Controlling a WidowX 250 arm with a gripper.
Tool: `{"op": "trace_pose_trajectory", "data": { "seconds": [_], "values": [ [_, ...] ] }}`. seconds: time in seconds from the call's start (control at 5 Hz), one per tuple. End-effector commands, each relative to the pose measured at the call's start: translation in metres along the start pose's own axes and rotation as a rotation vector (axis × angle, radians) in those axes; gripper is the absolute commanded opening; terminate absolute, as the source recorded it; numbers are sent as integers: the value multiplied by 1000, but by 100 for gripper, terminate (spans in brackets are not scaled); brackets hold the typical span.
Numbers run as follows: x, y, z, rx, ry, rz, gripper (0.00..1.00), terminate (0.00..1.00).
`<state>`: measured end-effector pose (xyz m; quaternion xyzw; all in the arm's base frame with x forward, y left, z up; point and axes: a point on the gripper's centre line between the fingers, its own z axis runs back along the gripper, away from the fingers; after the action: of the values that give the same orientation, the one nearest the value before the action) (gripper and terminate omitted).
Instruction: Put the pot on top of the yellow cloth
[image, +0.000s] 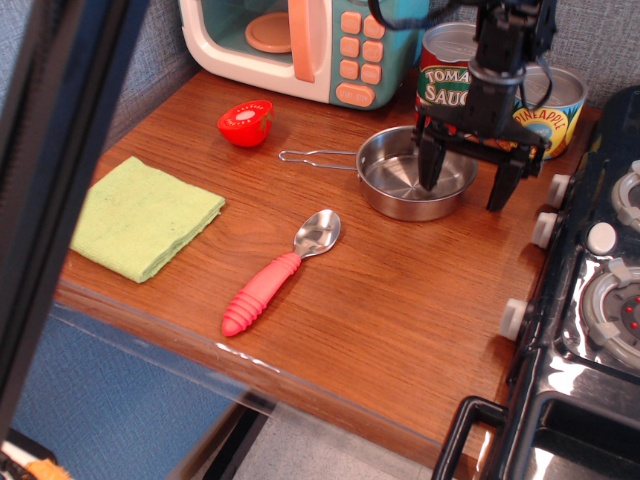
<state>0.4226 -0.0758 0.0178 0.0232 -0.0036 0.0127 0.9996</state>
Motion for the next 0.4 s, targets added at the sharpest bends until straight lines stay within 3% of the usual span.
{"op": "trace_pose_trajectory", "data": {
  "seconds": [0.0, 0.2],
  "values": [
    [6, -5, 15, 5, -177, -21, 0, 0],
    [2, -1, 25, -27, -277, -42, 0, 0]
  ]
}}
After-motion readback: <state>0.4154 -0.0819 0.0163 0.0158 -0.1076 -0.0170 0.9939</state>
